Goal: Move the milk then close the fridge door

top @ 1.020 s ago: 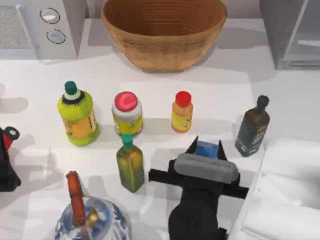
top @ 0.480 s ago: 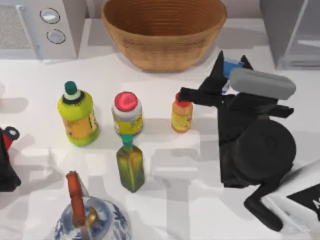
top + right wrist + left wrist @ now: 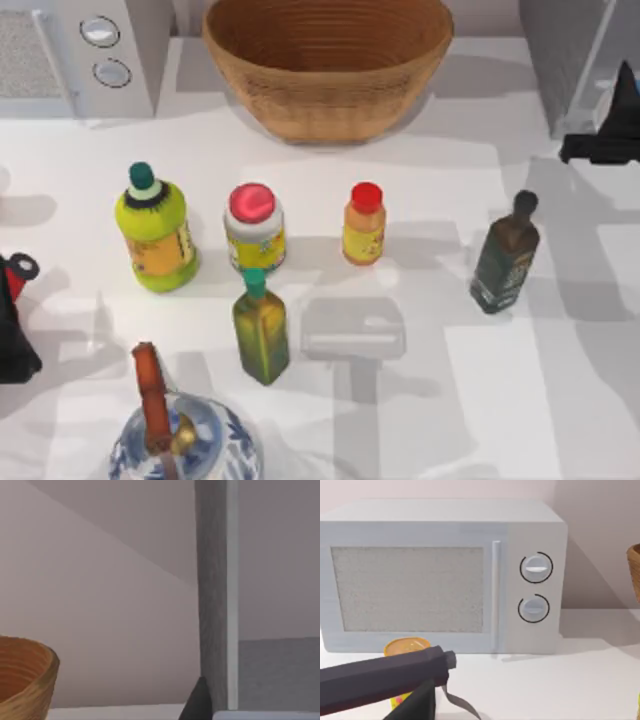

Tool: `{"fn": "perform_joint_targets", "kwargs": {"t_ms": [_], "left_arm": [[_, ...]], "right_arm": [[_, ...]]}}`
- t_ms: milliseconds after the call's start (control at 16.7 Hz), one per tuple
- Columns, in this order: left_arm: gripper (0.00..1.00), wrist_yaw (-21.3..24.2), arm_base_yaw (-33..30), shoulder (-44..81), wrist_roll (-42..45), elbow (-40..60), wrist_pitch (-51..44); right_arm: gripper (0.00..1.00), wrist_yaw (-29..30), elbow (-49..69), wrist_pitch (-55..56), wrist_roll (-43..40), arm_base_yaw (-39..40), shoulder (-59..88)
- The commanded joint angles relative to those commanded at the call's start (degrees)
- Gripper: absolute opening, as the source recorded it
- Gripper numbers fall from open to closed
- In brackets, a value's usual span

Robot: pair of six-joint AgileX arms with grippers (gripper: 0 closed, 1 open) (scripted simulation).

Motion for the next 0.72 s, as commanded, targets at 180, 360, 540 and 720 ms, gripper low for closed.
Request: {"fn": "perform_joint_targets", "kwargs": {"t_ms": [180,360,540,720], "left_arm": [[1.0,0.0,0.0,0.0,0.0,0.0,0.0],[1.0,0.0,0.0,0.0,0.0,0.0,0.0],[1.0,0.0,0.0,0.0,0.0,0.0,0.0],[1.0,0.0,0.0,0.0,0.0,0.0,0.0]], "right_arm": [[0.0,-8.5,-2.6,-4.9,-1.3,-9.2,-4.3],[0.0,-12.2,-3.8,-7.5,-2.1,-13.1,-6.3],[0.0,-12.4,-3.9,-7.5,-2.2,-13.3,-6.4],[0.0,-12.5,-3.0,-7.5,-2.0,-13.2,-5.6]]}}
